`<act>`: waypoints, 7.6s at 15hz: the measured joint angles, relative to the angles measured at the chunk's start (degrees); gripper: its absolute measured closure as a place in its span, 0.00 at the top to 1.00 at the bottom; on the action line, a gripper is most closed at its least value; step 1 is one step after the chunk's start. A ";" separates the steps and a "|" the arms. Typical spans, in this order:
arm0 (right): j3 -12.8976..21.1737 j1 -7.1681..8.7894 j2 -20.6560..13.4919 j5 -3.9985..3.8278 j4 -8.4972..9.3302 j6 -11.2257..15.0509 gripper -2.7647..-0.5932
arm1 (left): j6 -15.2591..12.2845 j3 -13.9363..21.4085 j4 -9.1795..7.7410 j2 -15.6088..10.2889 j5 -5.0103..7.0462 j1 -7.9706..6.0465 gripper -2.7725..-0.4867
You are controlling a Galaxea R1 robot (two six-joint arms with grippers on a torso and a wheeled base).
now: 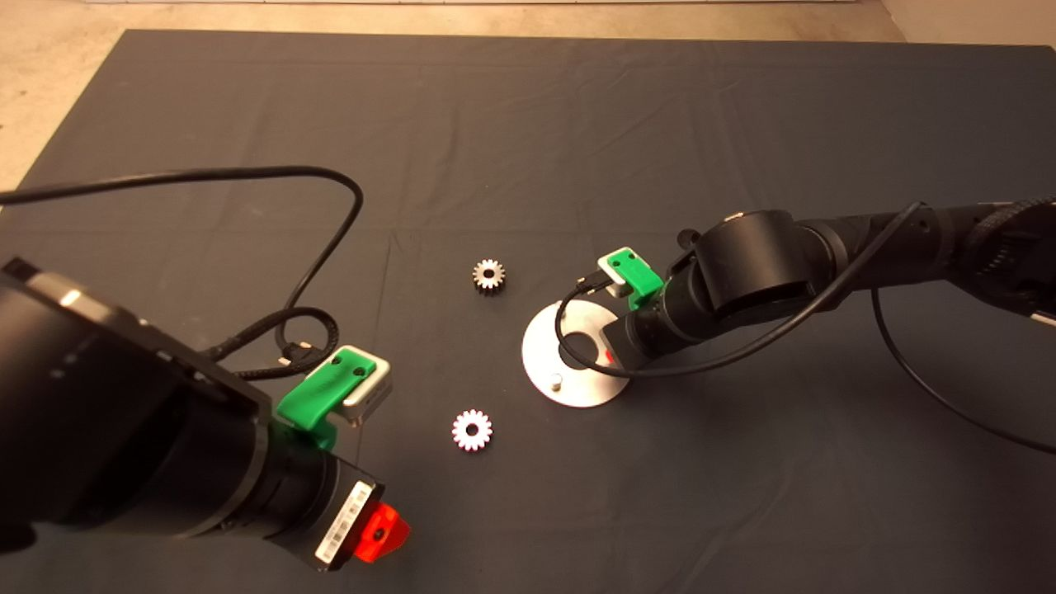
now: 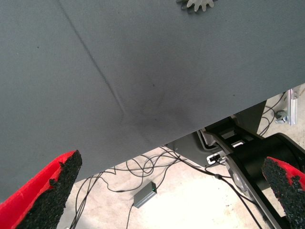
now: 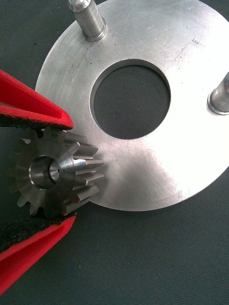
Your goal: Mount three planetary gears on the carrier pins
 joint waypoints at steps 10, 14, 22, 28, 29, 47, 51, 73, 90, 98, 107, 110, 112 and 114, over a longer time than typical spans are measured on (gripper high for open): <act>0.01 0.01 -0.13 0.20 0.00 0.00 0.26 | 0.00 0.00 0.00 -0.02 0.00 0.00 0.99; 0.00 0.01 -0.13 0.20 0.00 0.00 0.35 | 0.00 0.00 0.00 -0.02 0.00 0.00 0.99; 0.11 0.15 -0.15 0.20 0.34 0.02 0.53 | 0.00 0.00 0.00 0.00 0.00 0.00 0.99; 7.08 5.42 -2.41 0.26 5.03 1.84 0.66 | 0.02 0.00 0.00 0.00 0.00 0.00 0.99; 9.19 6.73 -3.72 0.24 6.41 2.79 0.66 | 0.02 0.00 0.00 0.00 -0.02 0.00 0.99; 29.05 1.22 -20.77 0.13 -0.72 11.19 0.66 | 0.02 0.00 0.00 0.65 0.00 0.00 0.99; 29.90 0.94 -21.22 0.09 -1.88 11.22 0.66 | 0.01 0.00 0.02 1.85 -0.01 0.00 0.99; 30.68 3.38 -23.56 0.04 -1.73 11.41 0.66 | 5.56 -0.96 27.43 4.16 0.02 16.74 0.99; 30.68 3.29 -23.65 0.09 -1.54 11.41 0.66 | 16.46 -7.81 40.28 4.22 0.00 24.15 0.99; 30.68 -0.07 -23.63 0.07 -1.66 11.41 0.66 | 17.27 -9.40 40.98 5.65 0.00 24.81 0.99; 30.68 -3.83 -23.63 0.09 -5.01 11.43 0.66 | 17.30 -9.48 40.98 6.26 -0.01 24.81 0.99; 30.68 -4.13 -23.60 0.07 -5.27 11.43 0.66 | 17.31 -10.37 41.05 6.40 0.00 24.83 0.99; 30.68 -4.12 -23.58 0.15 -5.38 11.43 0.66 | 17.71 -10.73 41.44 6.69 0.02 25.18 0.99; 30.68 -4.13 -23.45 0.09 -5.42 11.43 0.66 | 18.19 -11.30 41.70 6.86 0.00 26.10 0.99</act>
